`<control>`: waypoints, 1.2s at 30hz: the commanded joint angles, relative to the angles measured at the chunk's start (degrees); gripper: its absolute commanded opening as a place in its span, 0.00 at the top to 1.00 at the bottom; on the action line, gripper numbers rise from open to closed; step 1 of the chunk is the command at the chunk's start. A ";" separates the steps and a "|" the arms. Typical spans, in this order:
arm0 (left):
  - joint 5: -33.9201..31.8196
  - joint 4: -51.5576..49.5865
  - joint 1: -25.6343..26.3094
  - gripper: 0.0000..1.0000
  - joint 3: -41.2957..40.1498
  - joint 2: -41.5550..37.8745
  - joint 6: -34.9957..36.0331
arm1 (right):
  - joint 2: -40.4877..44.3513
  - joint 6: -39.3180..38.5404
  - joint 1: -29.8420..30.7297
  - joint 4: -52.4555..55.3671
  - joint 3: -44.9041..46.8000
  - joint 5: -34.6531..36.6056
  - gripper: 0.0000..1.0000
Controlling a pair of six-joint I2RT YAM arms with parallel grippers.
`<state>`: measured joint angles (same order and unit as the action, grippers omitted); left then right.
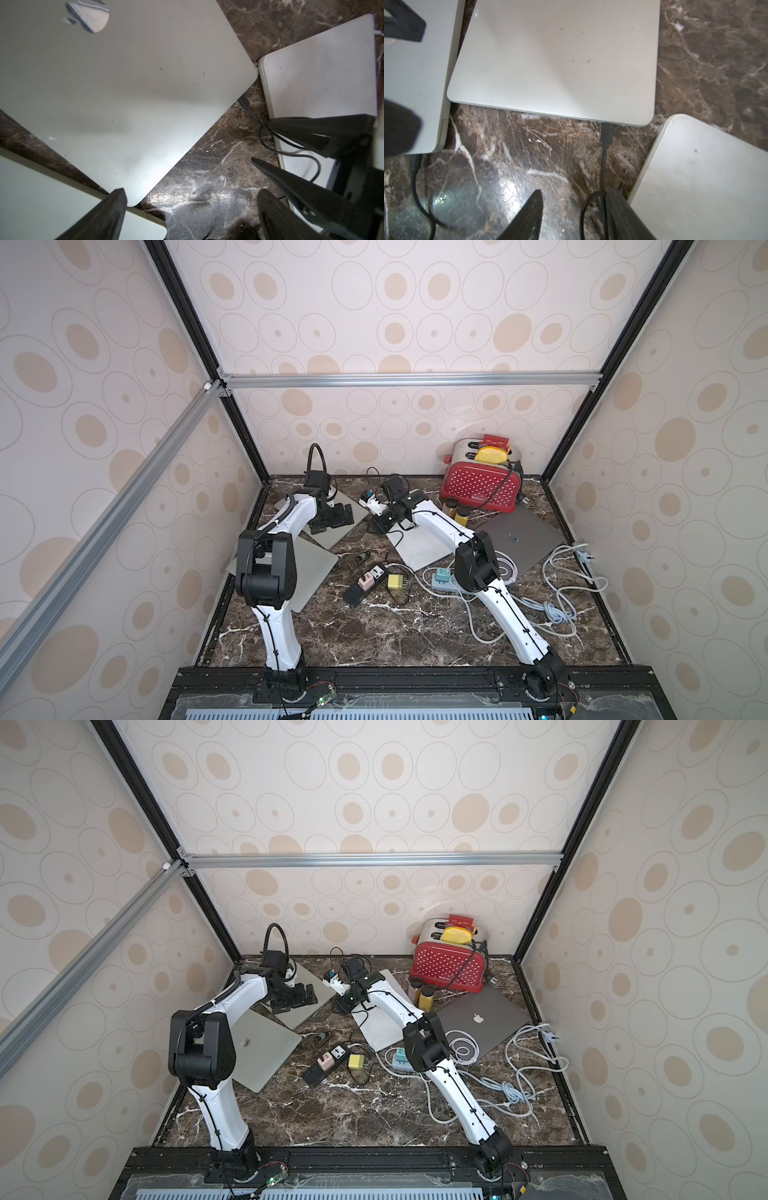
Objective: Unplug the laptop charger
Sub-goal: Remove the charging cable from the laptop.
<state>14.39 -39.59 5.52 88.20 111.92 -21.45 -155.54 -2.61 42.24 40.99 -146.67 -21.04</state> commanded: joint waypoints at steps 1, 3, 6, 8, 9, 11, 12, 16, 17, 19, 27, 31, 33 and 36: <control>-0.40 -0.94 0.02 0.01 1.22 0.35 0.89 | -1.77 -0.48 -0.25 2.04 0.51 3.09 0.47; -0.65 -0.73 0.01 0.01 0.71 0.07 0.75 | -1.94 -0.41 -0.23 2.90 0.51 4.37 0.47; -0.59 -0.57 0.04 0.01 0.22 -0.20 0.64 | -2.10 -0.45 -0.23 3.89 0.43 5.57 0.47; -0.57 -0.30 0.01 0.01 -0.11 -0.28 0.56 | -2.22 -0.44 -0.23 4.56 0.31 5.96 0.48; -0.44 -0.22 -0.03 0.01 -0.14 -0.30 0.53 | -2.31 -0.42 -0.25 4.73 0.25 5.94 0.49; -0.09 -0.13 0.01 0.01 -0.14 0.04 0.45 | -2.48 -0.38 -0.26 5.04 0.20 5.92 0.58; -0.01 -0.09 0.02 0.01 -0.14 0.27 0.45 | -2.64 -0.33 -0.29 5.31 0.03 6.09 0.62; -1.44 -0.47 -0.01 0.01 -0.23 0.58 0.53 | -3.48 -0.51 -0.27 6.89 -1.16 6.88 0.69; -1.66 -0.48 -0.03 0.01 -0.31 0.50 0.53 | -3.58 -0.59 -0.25 7.07 -1.16 7.13 0.71; -2.01 -0.48 0.01 0.01 -0.40 0.36 0.53 | -3.71 -0.84 -0.24 7.41 -1.16 7.73 0.76; -2.76 -1.43 0.11 0.01 -0.24 1.52 0.83 | -2.89 -1.17 -0.25 8.43 -0.76 12.35 1.00; -6.15 -5.33 1.55 0.01 1.76 3.95 3.02 | -1.27 -0.25 -0.39 6.62 1.10 11.49 1.00; -7.46 -6.11 2.10 0.01 1.86 4.75 3.60 | -1.00 0.19 -0.40 6.38 1.04 10.79 1.00; -9.01 -6.07 2.42 0.01 1.62 5.32 4.02 | -0.39 0.51 -0.40 6.32 1.53 9.76 1.00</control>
<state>8.54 -42.83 7.38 88.42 116.71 -19.64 -156.55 -3.03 42.81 44.62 -147.11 -13.34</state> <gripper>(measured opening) 0.988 0.063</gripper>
